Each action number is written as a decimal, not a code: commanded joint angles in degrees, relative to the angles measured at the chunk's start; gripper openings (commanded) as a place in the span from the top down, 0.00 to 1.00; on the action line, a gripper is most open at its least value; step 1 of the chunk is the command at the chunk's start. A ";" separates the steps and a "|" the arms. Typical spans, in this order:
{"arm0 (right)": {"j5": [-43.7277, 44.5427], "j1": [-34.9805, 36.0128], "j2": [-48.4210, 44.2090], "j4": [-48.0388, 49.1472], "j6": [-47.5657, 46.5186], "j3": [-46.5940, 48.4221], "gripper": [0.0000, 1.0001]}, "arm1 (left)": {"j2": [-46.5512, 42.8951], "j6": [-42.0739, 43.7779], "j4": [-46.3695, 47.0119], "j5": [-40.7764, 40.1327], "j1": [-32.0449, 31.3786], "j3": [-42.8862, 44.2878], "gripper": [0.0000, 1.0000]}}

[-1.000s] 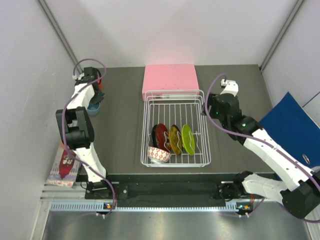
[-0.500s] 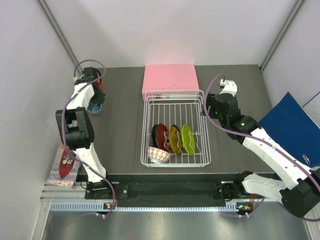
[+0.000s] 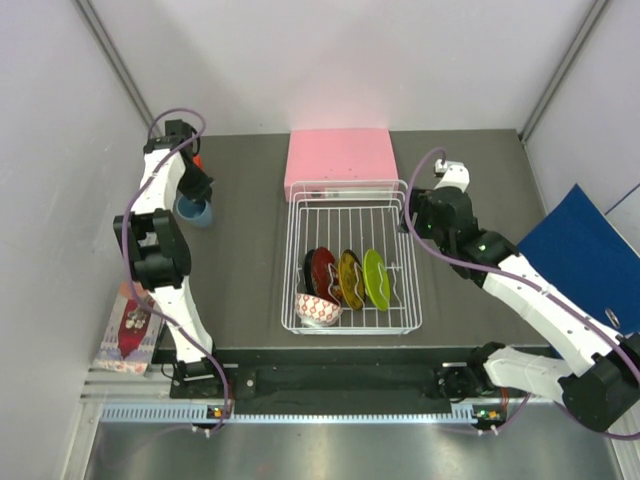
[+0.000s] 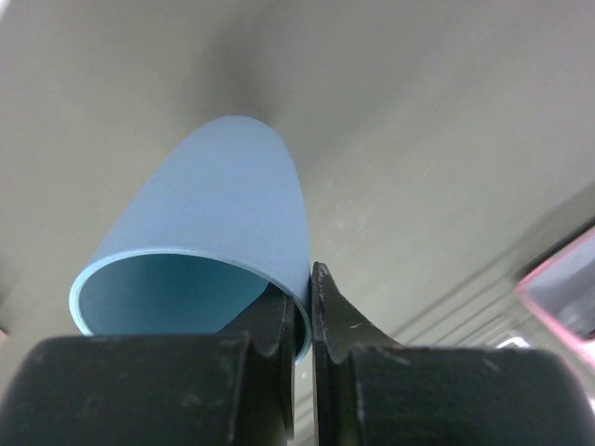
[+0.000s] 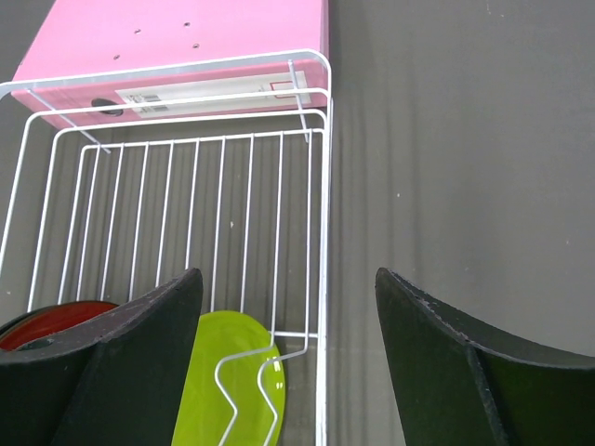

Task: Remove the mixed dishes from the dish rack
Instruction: Place the cup at the center of the board, then pick up the plate from the dish rack, then place the plate at the center of the board.

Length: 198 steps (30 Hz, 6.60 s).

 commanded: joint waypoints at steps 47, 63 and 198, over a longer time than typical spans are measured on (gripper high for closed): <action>4.79 4.33 0.15 1.35 -0.63 1.58 0.25 | -29.40 4.10 12.45 -6.54 -24.69 -10.03 0.25; 11.82 11.80 -8.73 1.09 1.30 -9.14 0.29 | -45.87 0.26 16.36 -32.03 -56.78 -37.56 0.24; 27.99 69.03 -11.63 9.17 -64.87 -15.65 1.00 | -46.30 13.78 22.48 25.17 -44.14 -30.96 0.26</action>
